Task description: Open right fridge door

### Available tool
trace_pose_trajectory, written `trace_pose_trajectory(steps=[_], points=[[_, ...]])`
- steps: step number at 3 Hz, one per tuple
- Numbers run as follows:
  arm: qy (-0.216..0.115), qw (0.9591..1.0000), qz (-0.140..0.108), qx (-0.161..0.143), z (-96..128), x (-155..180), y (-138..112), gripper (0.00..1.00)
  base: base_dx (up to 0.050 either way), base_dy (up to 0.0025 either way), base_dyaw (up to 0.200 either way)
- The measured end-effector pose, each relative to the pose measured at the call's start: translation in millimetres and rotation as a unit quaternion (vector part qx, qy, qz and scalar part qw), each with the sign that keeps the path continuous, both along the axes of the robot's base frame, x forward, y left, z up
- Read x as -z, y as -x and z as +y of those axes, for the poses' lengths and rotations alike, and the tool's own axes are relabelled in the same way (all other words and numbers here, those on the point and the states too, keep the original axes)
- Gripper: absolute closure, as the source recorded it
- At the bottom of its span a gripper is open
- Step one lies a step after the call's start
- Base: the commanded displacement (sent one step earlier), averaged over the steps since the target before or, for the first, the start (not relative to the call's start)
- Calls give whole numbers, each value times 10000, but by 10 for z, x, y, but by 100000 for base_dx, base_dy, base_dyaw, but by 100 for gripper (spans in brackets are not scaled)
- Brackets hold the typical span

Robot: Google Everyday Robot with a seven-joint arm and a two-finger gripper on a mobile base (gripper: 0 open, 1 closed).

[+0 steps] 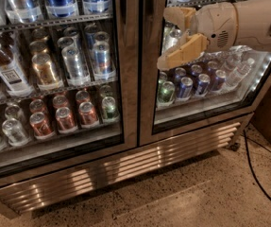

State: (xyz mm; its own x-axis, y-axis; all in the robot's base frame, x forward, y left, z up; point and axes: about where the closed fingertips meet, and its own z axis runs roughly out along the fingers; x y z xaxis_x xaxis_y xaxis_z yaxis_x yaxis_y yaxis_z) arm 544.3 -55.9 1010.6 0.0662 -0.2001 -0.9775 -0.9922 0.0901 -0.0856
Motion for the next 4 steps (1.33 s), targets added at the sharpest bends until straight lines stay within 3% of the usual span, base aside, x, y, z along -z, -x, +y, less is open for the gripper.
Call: trace_pose_trajectory(steps=[4], points=[[-249,9985,77,-474,-30,-23,-40,0,0,0,0]])
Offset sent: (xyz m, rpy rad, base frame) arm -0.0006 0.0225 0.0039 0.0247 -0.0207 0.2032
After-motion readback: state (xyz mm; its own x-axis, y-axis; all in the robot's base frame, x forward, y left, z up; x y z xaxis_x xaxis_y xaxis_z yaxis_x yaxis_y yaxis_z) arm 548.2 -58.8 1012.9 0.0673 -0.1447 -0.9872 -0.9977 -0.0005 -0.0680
